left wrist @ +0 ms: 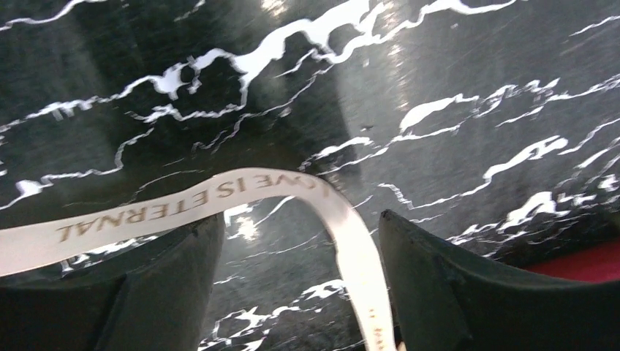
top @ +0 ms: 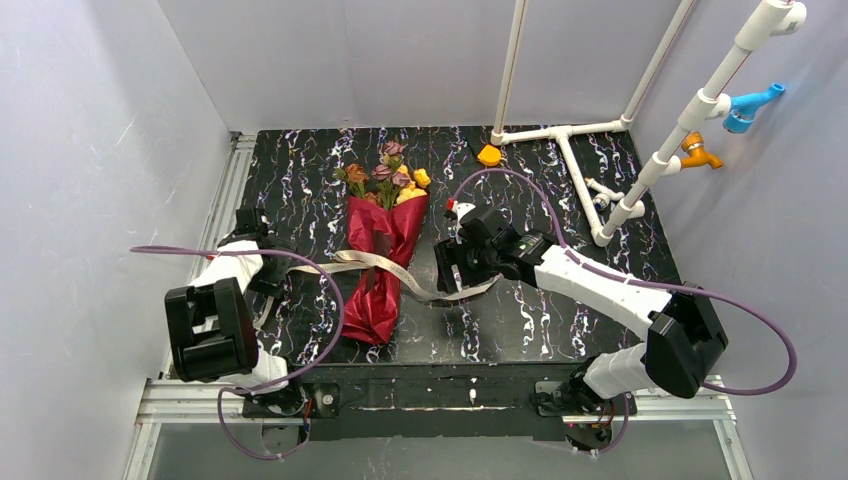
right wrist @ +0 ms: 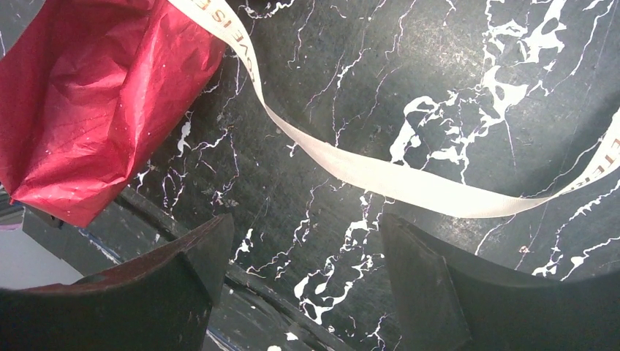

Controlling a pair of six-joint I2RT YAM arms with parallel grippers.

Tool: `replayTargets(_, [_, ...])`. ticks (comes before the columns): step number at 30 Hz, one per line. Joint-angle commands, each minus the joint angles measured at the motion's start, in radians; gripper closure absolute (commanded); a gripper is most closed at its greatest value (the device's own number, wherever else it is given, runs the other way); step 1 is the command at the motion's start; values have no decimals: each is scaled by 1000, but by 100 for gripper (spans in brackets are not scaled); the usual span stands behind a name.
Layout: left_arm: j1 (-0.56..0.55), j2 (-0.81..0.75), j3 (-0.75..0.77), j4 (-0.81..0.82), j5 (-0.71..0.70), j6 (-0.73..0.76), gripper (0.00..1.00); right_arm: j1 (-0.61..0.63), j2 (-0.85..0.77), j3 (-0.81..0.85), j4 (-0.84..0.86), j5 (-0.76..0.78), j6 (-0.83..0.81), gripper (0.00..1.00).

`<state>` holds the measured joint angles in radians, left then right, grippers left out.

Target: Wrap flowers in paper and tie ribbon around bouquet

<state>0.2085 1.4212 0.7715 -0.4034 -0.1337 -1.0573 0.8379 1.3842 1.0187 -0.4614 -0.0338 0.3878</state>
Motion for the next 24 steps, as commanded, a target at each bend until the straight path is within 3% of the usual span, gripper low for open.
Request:
replayTargets(1, [9, 62, 41, 33, 8, -24, 29, -5, -40, -6, 30, -6, -9, 17])
replayTargets(3, [9, 86, 40, 41, 5, -13, 44, -5, -44, -9, 30, -4, -9, 17])
replayTargets(6, [9, 109, 39, 45, 44, 31, 97, -5, -48, -13, 30, 3, -11, 17])
replayTargets(7, [9, 113, 40, 17, 49, 38, 100, -5, -49, -12, 29, 5, -12, 17])
replayTargets(11, [8, 25, -49, -27, 76, 49, 100, -5, -48, -11, 30, 16, -13, 17])
replayTargets(17, [3, -302, -205, -171, 91, 42, 100, -6, -26, 4, 51, 10, -6, 17])
replayTargets(24, [-68, -622, -133, -384, 105, 82, 100, -6, 34, 59, 72, 4, -4, 17])
